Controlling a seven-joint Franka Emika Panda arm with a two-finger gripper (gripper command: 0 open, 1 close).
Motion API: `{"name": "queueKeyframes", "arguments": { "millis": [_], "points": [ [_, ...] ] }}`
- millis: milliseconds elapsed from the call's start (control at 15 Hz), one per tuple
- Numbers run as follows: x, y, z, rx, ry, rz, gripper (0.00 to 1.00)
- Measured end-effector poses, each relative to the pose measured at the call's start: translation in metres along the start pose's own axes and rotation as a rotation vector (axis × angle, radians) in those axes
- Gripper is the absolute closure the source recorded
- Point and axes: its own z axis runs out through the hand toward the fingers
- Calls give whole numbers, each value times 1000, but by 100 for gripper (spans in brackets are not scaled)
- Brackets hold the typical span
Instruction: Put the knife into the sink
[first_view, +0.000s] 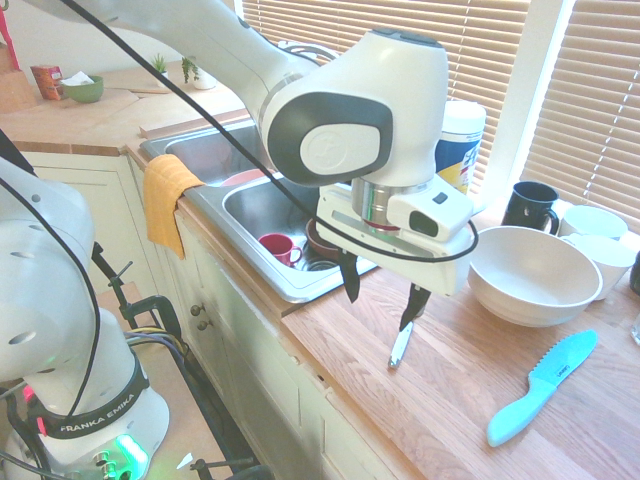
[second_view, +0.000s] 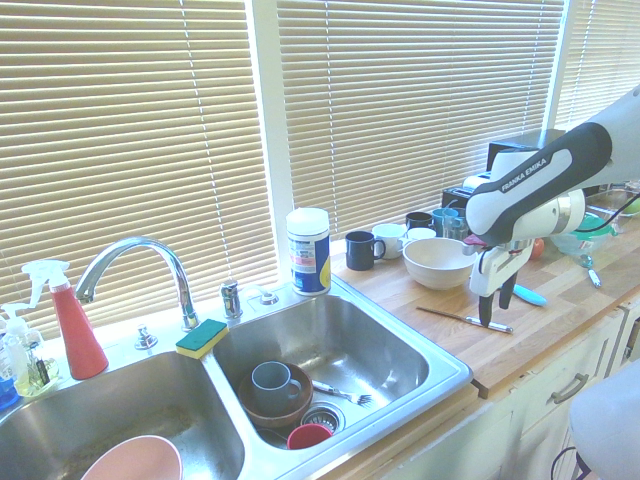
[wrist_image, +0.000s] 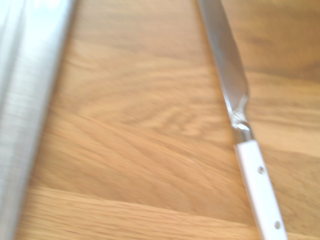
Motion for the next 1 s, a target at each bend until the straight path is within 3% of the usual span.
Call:
{"name": "queueKeyframes", "arguments": {
  "millis": [533,600,1000],
  "points": [
    [21,4,32,-33,9,-15,0],
    [23,3,34,-34,9,-17,100],
    [31,-8,39,-40,3,-41,100]
  ]
}}
